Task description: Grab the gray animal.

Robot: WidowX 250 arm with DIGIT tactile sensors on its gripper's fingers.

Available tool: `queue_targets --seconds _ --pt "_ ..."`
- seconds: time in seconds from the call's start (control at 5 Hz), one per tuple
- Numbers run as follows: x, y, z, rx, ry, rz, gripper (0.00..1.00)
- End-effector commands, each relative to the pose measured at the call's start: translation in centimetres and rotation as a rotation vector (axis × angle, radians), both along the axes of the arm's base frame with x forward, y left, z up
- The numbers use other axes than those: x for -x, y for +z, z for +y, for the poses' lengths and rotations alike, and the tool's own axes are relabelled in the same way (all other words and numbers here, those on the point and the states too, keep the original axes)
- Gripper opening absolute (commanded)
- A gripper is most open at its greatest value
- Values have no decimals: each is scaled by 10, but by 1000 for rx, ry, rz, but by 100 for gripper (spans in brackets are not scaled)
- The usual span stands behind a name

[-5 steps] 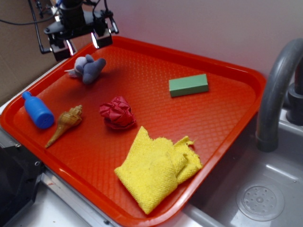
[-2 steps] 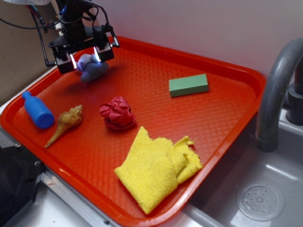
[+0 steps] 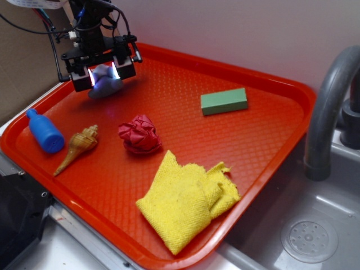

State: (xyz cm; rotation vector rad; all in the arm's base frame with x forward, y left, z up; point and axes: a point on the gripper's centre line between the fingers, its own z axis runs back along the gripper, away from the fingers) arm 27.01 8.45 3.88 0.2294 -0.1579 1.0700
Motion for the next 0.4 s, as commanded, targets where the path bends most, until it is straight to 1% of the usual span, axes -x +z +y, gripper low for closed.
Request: queue_targets --seconds 0.0,0.2 --pt "-17 45 -19 -20 -410 -4 0" --pt "-17 95 -67 126 -653 72 0"
